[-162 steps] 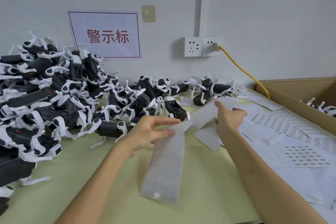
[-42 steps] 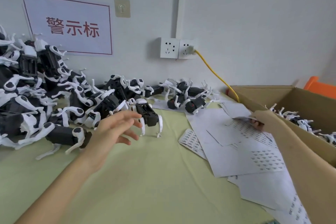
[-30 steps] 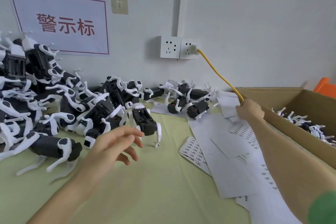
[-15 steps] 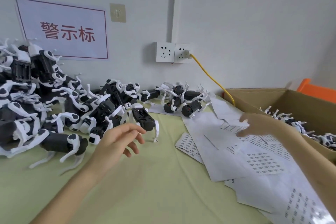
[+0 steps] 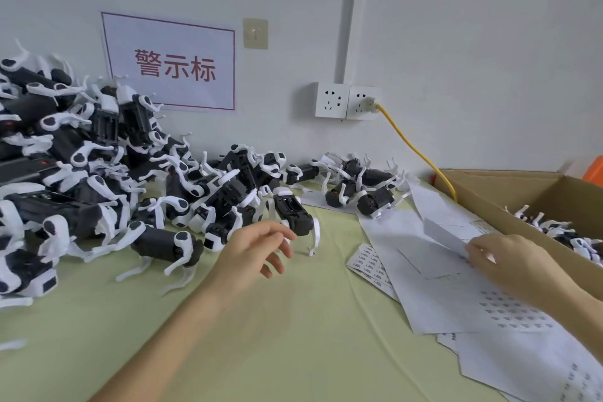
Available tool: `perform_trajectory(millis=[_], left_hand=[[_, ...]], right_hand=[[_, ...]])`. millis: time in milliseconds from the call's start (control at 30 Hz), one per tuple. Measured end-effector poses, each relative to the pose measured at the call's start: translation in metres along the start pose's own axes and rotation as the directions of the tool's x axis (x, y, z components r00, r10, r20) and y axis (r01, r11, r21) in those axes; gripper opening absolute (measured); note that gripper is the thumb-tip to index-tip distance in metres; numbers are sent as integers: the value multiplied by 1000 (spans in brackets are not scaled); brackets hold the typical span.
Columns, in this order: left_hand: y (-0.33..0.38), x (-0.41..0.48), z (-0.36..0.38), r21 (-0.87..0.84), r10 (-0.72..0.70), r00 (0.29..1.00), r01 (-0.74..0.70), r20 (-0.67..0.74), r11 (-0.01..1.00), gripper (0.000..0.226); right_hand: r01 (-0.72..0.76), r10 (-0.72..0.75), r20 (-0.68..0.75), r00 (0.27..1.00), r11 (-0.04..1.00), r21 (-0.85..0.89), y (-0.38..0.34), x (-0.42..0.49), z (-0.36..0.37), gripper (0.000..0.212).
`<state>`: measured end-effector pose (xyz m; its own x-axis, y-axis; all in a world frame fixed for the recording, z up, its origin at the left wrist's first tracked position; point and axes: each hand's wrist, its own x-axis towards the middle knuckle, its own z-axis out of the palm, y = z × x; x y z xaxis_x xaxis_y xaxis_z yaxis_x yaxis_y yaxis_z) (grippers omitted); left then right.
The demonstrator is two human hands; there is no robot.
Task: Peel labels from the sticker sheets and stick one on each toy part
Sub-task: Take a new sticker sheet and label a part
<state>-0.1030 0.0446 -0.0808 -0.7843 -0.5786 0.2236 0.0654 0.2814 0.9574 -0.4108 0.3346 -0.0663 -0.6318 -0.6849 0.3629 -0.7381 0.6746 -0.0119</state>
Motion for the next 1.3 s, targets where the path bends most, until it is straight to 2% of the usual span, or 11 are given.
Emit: perform_trajectory(millis=[133,267,367,467,567,667,800,900,1033,1200,1300], left_hand=[[1,1,1,-147,-69,997,74,38,986,22],[7,4,-4,-452,-175,945,288,276,845,61],[9,4,-10,-580,-110,932,305,347,756,78],[11,5,-17,-778,-70,968,237,242,582,87],[13,5,-30,-883,-90,992,119,87,454,79],[11,6,-35,-854,-153,988,52,-32,517,71],[14,7,-29,-821,-113,993,73,10,566,59],[14,9,-23,-750,-160,987,90,-22,656,42],[5,13,-23,-534,-181,962,45,-204,845,22],[4,14,-26,-402,-159,950,40,-269,915,14],[1,14,-25,-382,-129,960,26,-248,924,13]], right_hand=[[131,6,-400,917,940,315,-64,-10,-25,39],[460,-136,-614,777,789,408,-154,-25,-48,30],[596,-345,-531,774,682,425,-207,-15,-47,19],[590,-497,-319,807,659,466,-250,3,-37,18],[603,-572,-246,783,598,528,-275,20,-21,25],[499,-495,-220,840,550,670,-278,30,-11,23],[359,-321,-175,931,708,608,-260,37,-3,57],[217,-249,-58,967,677,703,-245,38,-1,42],[201,-157,-131,979,612,765,-236,43,-3,5],[216,-154,-154,976,606,766,-233,43,-7,43],[216,-145,-160,976,661,718,-236,44,-1,29]])
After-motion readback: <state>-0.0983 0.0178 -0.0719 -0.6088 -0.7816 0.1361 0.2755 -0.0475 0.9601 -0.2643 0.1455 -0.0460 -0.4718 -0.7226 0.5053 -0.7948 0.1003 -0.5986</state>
